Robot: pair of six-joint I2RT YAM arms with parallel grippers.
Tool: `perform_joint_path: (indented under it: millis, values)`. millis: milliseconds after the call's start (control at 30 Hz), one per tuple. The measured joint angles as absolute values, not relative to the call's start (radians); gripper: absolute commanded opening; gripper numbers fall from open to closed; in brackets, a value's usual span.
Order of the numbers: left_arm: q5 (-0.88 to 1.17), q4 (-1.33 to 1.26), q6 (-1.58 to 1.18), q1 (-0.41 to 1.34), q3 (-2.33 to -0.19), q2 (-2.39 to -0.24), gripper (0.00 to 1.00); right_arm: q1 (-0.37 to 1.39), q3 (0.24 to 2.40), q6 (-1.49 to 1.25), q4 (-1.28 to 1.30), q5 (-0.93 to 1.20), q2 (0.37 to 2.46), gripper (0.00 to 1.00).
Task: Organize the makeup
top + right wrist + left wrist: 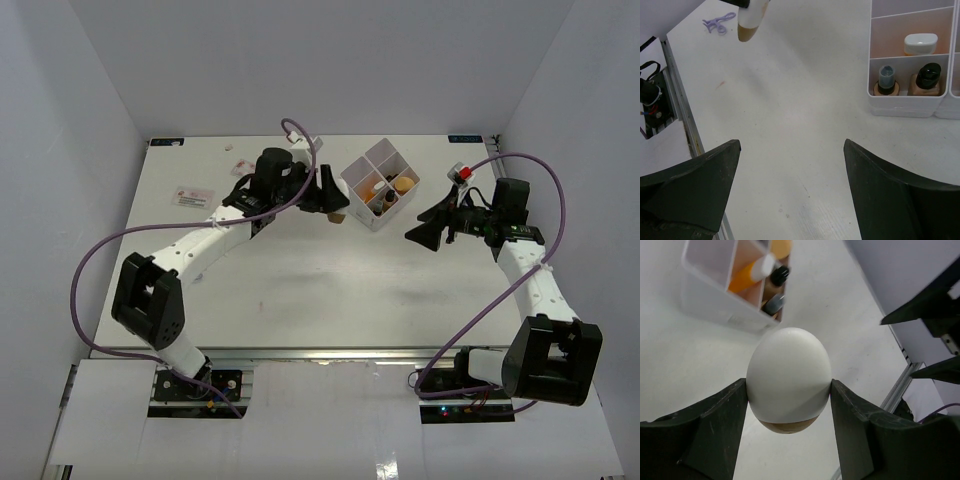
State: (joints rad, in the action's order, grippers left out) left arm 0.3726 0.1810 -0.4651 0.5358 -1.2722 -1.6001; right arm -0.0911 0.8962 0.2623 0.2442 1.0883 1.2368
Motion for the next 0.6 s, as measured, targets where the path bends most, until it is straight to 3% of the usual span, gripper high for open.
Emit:
perform_joint_path:
  millis: [300,600]
  values:
    - [0.333,-0.105,-0.218,0.600,-1.433,-1.785,0.00,-0.112,0.886,0.263,0.244,1.088,1.237,0.90]
    - [-0.205,-0.256,-0.132,0.726,-1.576,-2.027,0.00,-0.117,0.886,0.266,0.242,1.080,1.237,0.90]
